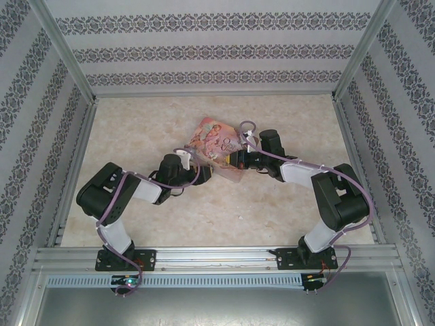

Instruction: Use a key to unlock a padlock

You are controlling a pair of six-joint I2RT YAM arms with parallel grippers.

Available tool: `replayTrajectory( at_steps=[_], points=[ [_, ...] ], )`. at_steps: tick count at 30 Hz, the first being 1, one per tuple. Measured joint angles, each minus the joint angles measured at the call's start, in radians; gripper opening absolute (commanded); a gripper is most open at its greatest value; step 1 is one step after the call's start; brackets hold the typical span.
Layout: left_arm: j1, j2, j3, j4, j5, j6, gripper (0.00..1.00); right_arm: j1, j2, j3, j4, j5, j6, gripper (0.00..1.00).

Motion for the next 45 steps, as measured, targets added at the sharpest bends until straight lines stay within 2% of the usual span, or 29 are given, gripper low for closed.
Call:
replayTrajectory(
  at_steps=[12, 26, 45],
  points=[
    [0.000, 0.077, 0.037, 0.056, 0.011, -0.006, 0.56, 0.000, 0.000, 0.000, 0.000, 0.000, 0.000, 0.00],
    [-0.026, 0.101, 0.062, 0.055, 0.023, -0.019, 0.51, 0.000, 0.000, 0.000, 0.000, 0.000, 0.000, 0.00],
    [-0.062, 0.135, 0.099, 0.055, -0.049, -0.046, 0.41, 0.000, 0.000, 0.000, 0.002, 0.010, 0.000, 0.00]
  ],
)
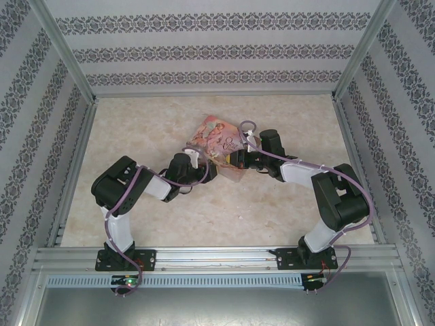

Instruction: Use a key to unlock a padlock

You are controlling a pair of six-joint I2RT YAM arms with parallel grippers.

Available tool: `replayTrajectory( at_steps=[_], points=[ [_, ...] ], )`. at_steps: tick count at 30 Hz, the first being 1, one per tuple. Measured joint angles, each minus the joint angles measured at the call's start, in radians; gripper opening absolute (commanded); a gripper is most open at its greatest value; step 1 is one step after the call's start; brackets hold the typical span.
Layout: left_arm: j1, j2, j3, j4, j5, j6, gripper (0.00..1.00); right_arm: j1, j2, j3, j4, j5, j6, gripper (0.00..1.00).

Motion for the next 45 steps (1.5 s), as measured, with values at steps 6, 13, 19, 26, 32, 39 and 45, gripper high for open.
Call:
replayTrajectory(
  at_steps=[6, 13, 19, 26, 32, 39, 45],
  points=[
    [-0.009, 0.005, 0.021, -0.020, -0.014, -0.004, 0.39, 0.000, 0.000, 0.000, 0.003, 0.006, 0.000, 0.00],
    [-0.010, 0.005, 0.047, -0.050, -0.014, -0.007, 0.29, 0.000, -0.003, 0.000, 0.002, 0.012, 0.000, 0.00],
    [-0.012, 0.005, 0.054, -0.061, -0.015, -0.007, 0.24, 0.000, -0.026, -0.003, -0.027, 0.013, 0.001, 0.00],
    [-0.016, -0.014, 0.057, -0.104, -0.017, -0.008, 0.22, 0.000, -0.146, -0.017, -0.055, 0.027, -0.001, 0.00],
    [-0.017, -0.073, 0.056, -0.178, 0.003, -0.046, 0.22, 0.003, -0.327, -0.098, -0.050, 0.051, -0.039, 0.00],
    [-0.017, -0.140, 0.056, -0.241, 0.064, -0.158, 0.21, 0.087, -0.463, -0.255, -0.057, 0.137, -0.136, 0.00],
    [-0.018, -0.163, 0.056, -0.279, 0.085, -0.245, 0.21, 0.183, -0.489, -0.342, -0.062, 0.260, -0.200, 0.00]
  ],
)
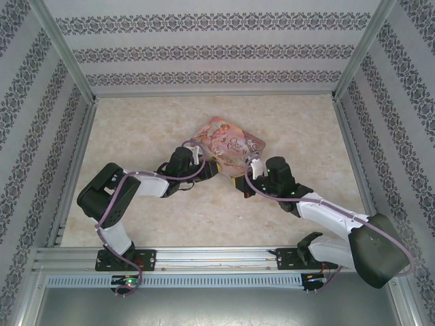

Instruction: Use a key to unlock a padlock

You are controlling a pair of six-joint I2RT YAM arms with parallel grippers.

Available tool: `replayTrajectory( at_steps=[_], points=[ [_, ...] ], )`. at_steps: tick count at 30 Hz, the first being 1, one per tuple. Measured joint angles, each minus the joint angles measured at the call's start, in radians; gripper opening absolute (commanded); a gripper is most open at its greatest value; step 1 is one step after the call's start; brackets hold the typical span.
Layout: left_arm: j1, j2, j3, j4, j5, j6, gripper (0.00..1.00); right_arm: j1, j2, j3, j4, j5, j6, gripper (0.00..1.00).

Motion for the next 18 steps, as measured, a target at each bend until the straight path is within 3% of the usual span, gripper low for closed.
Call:
replayTrajectory(
  at_steps=[8, 18],
  points=[
    [0.000, -0.057, 0.013, -0.105, 0.007, -0.063, 0.20, 0.126, 0.090, -0.030, 0.039, 0.178, -0.052, 0.00],
    [0.000, -0.124, 0.042, -0.211, 0.006, -0.102, 0.21, 0.167, 0.183, -0.028, 0.103, 0.305, -0.078, 0.00]
  ],
)
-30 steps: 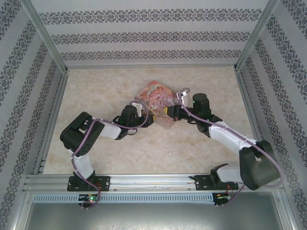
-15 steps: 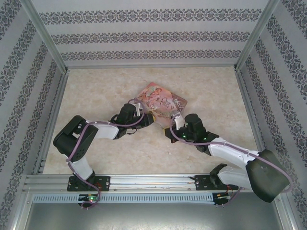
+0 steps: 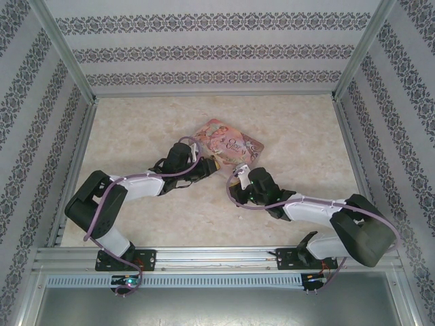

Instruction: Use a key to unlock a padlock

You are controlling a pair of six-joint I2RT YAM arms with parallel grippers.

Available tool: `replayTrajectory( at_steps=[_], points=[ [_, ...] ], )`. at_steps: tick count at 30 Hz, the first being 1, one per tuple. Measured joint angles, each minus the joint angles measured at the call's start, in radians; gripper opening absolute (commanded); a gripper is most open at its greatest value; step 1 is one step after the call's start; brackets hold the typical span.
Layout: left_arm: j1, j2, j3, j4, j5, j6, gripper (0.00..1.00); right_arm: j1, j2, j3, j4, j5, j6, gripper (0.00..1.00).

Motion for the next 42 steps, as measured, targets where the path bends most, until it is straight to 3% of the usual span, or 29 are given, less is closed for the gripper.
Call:
replayTrajectory(
  at_steps=[11, 42],
  points=[
    [-0.012, -0.008, 0.042, -0.083, 0.000, -0.018, 0.21, 0.018, 0.008, 0.016, 0.019, 0.072, -0.011, 0.00],
    [-0.026, -0.001, 0.073, -0.089, 0.000, -0.027, 0.21, 0.018, 0.028, 0.093, 0.040, 0.122, -0.011, 0.00]
  ],
)
